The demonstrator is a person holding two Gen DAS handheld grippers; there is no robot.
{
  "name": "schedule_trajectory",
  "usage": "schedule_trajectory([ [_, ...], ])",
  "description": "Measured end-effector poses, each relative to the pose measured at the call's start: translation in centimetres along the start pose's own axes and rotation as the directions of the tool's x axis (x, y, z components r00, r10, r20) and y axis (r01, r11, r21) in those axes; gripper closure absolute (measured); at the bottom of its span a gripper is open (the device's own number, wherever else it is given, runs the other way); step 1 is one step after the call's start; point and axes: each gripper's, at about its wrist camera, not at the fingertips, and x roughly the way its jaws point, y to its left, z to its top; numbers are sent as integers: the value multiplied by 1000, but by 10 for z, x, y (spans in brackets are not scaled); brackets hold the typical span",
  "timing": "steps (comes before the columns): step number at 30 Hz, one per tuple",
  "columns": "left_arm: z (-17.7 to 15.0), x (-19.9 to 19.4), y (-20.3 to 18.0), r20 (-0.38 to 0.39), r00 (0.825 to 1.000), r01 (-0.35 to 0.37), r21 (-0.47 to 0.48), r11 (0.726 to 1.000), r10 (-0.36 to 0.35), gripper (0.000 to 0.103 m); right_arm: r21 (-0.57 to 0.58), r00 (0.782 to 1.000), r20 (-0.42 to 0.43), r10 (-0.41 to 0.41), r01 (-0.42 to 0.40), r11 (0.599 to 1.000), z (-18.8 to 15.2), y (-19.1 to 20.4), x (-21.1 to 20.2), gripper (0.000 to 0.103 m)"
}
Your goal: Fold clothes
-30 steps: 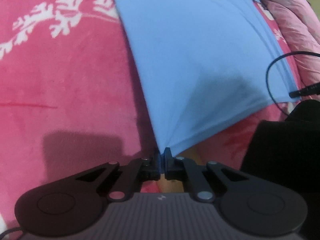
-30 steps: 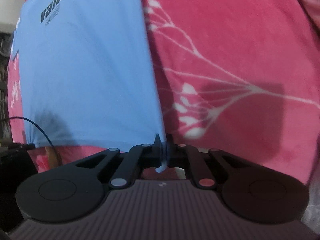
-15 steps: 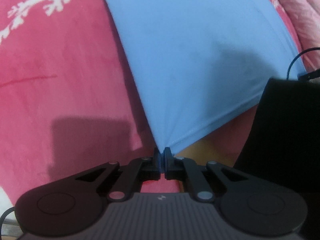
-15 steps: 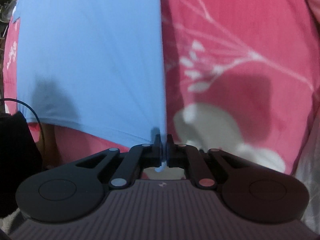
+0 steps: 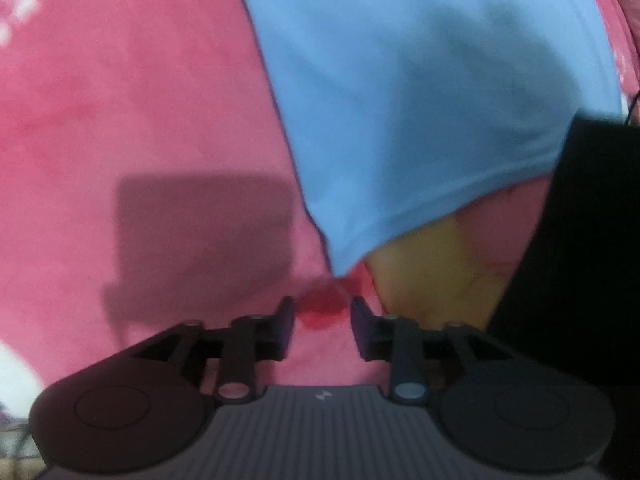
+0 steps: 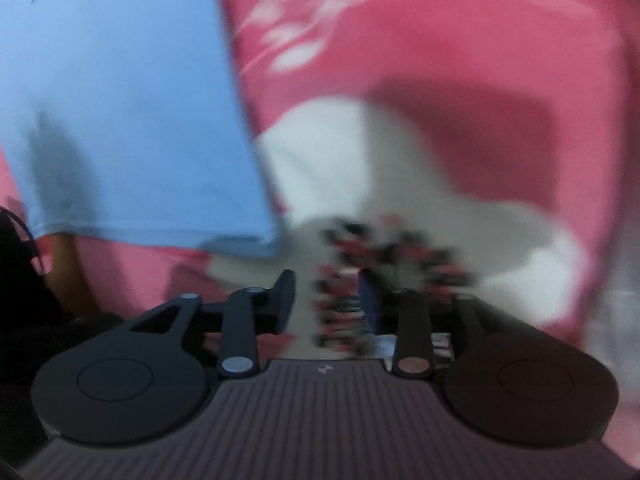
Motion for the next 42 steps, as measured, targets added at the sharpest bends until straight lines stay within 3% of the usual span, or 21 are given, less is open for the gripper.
schedule_trajectory([
  [3, 24, -50, 20, 160, 987, 5, -54, 999, 3, 67, 39, 976, 206, -73, 66, 997, 1, -1, -56, 58],
  [5, 48, -74, 32, 275, 961, 4, -80, 997, 18, 67, 42, 918, 384, -94, 84, 996, 12, 13, -91, 58],
  [7, 70, -83, 39, 379, 924, -6, -117, 993, 50, 65, 6, 833, 546, -87, 100, 995, 35, 41, -115, 58],
  [9, 115, -85, 38, 482, 873, 2, -147, 989, 70, 64, -59, 756, 653, -36, 98, 993, 67, 63, -130, 58],
  [11, 142, -95, 20, 574, 813, -8, -164, 986, 102, 64, -169, 687, 723, 81, 63, 984, 106, 97, -129, 59],
  [12, 165, -90, 5, 617, 779, -12, -164, 986, 112, 64, -218, 661, 739, 134, 46, 975, 130, 121, -129, 60],
  [14, 209, -79, -14, 694, 708, -21, -162, 987, 129, 64, -309, 633, 739, 230, 16, 951, 188, 179, -123, 60],
  [16, 248, -74, -27, 750, 650, -15, -152, 988, 126, 64, -395, 622, 728, 289, 36, 918, 236, 231, -109, 62],
  [18, 287, -73, -36, 795, 596, -3, -139, 990, 113, 64, -454, 627, 724, 286, 121, 883, 271, 272, -96, 65],
  [21, 334, -73, -41, 812, 578, -6, -93, 996, 79, 59, -427, 620, 762, 186, 266, 864, 302, 293, -95, 65],
  [23, 359, -70, -44, 822, 564, -46, -71, 996, 85, 57, -369, 621, 772, 134, 268, 890, 324, 283, -98, 65],
  [25, 378, -64, -52, 837, 537, -105, -58, 993, 105, 55, -315, 634, 766, 110, 219, 924, 343, 270, -101, 61],
  [27, 396, -59, -56, 841, 525, -161, -56, 985, 134, 53, -274, 656, 744, 124, 131, 953, 360, 257, -103, 61],
  [29, 408, -53, -58, 832, 537, -186, -47, 981, 141, 53, -255, 681, 707, 189, -4, 967, 371, 244, -103, 60],
  [32, 421, -44, -60, 817, 551, -231, -45, 972, 168, 55, -229, 753, 606, 255, -142, 963, 396, 231, -94, 62],
  [33, 422, -41, -62, 816, 550, -245, -46, 968, 179, 58, -222, 767, 592, 248, -141, 965, 400, 229, -91, 67],
  [34, 424, -38, -63, 815, 548, -260, -49, 964, 189, 65, -235, 772, 589, 238, -118, 965, 401, 229, -90, 83],
  [36, 423, -35, -66, 820, 538, -276, -48, 960, 195, 78, -279, 767, 594, 242, -86, 956, 394, 230, -92, 98],
  [37, 421, -34, -67, 827, 527, -283, -46, 958, 196, 88, -289, 753, 607, 252, -86, 953, 389, 228, -94, 99],
  [39, 417, -34, -68, 844, 496, -298, -57, 953, 205, 95, -294, 703, 673, 231, -32, 955, 373, 227, -99, 100],
  [42, 409, -33, -70, 873, 437, -307, -81, 948, 216, 97, -294, 616, 764, 194, 64, 954, 355, 231, -101, 100],
])
